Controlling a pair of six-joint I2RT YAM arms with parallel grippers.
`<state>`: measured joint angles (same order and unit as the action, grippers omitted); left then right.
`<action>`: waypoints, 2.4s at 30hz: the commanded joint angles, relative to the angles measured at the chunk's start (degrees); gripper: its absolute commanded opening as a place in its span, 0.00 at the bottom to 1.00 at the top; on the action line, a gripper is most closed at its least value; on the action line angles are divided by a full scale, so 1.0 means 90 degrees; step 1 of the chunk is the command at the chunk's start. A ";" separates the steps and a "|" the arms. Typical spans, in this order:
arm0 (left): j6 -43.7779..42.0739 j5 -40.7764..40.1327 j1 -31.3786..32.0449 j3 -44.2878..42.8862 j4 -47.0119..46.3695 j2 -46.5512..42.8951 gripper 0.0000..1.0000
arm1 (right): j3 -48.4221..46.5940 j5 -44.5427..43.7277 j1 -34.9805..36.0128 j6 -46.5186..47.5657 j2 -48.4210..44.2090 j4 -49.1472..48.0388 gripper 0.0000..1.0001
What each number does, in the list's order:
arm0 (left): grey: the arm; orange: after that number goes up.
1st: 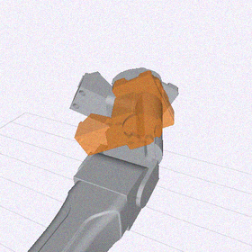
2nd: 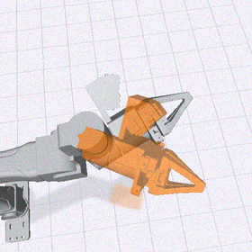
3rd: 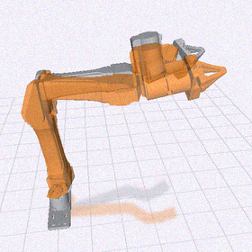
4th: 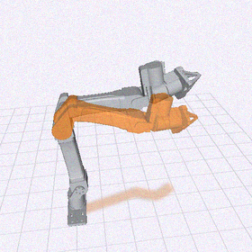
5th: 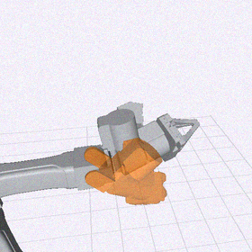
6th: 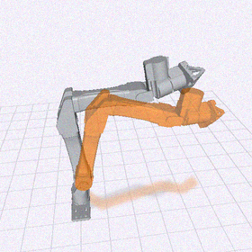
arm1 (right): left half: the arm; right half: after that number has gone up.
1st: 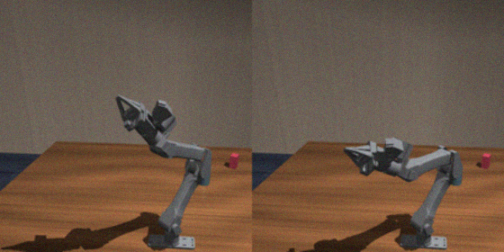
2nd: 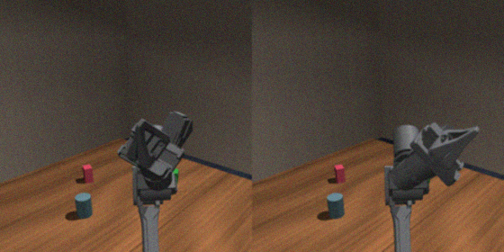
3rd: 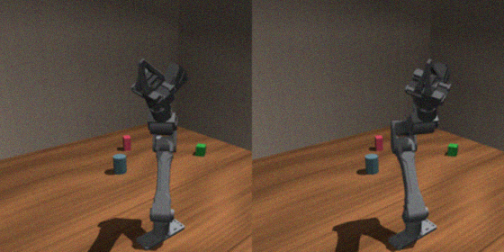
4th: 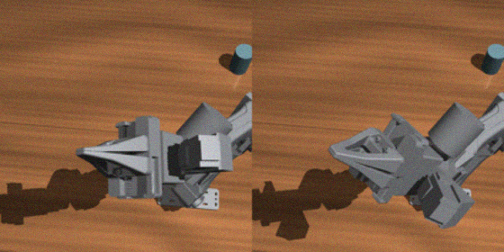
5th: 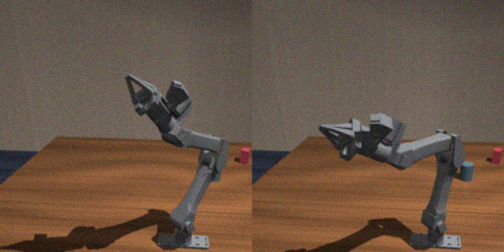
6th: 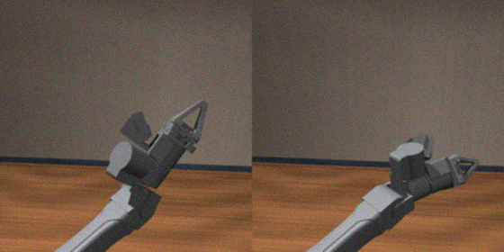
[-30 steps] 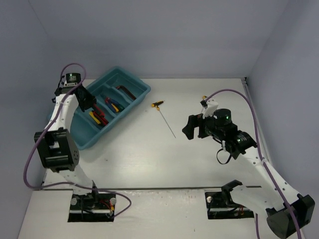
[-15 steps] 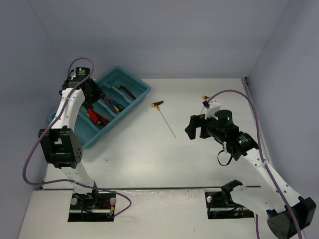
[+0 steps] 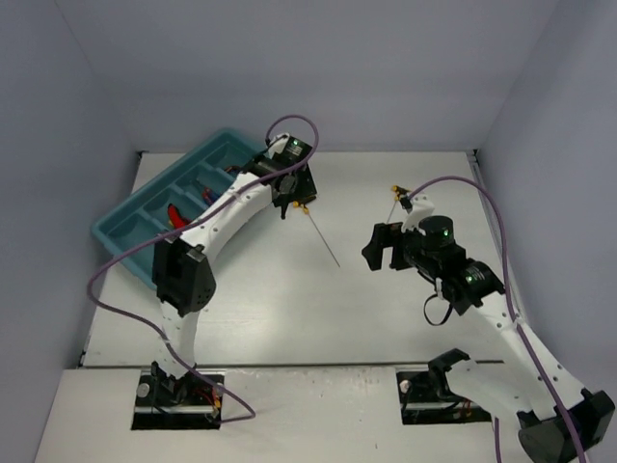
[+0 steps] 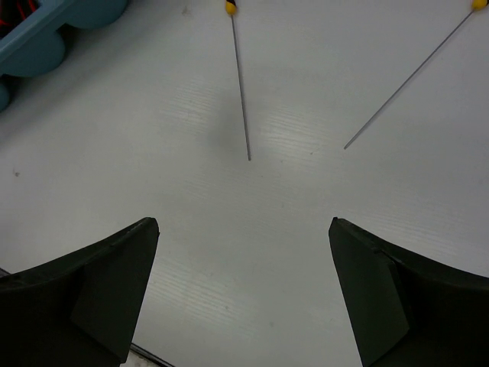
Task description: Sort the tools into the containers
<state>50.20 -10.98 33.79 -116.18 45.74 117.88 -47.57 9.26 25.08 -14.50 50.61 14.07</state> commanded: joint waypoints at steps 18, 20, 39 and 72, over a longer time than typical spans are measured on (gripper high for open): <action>-0.0422 -0.1104 -0.0044 -0.2612 0.0143 0.2833 0.52 | 0.0212 0.1012 0.0070 -0.0073 -0.0429 -0.0108 0.91; -0.0429 -0.1089 -0.0052 -0.2716 0.0143 0.2946 0.52 | 0.0217 0.0988 0.0075 -0.0061 -0.0429 -0.0107 0.91; -0.0493 -0.1002 -0.0007 -0.2614 0.0065 0.3090 0.00 | 0.0285 0.0923 0.0085 -0.0049 -0.0403 -0.0089 0.92; -0.1726 0.0856 -0.4886 0.4087 -0.0163 -0.4438 0.00 | 0.0103 0.0758 0.0094 0.0076 -0.0536 0.0101 0.92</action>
<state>40.37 -8.71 -3.49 -80.57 46.72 79.58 -45.17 16.36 25.61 -14.86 46.26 16.74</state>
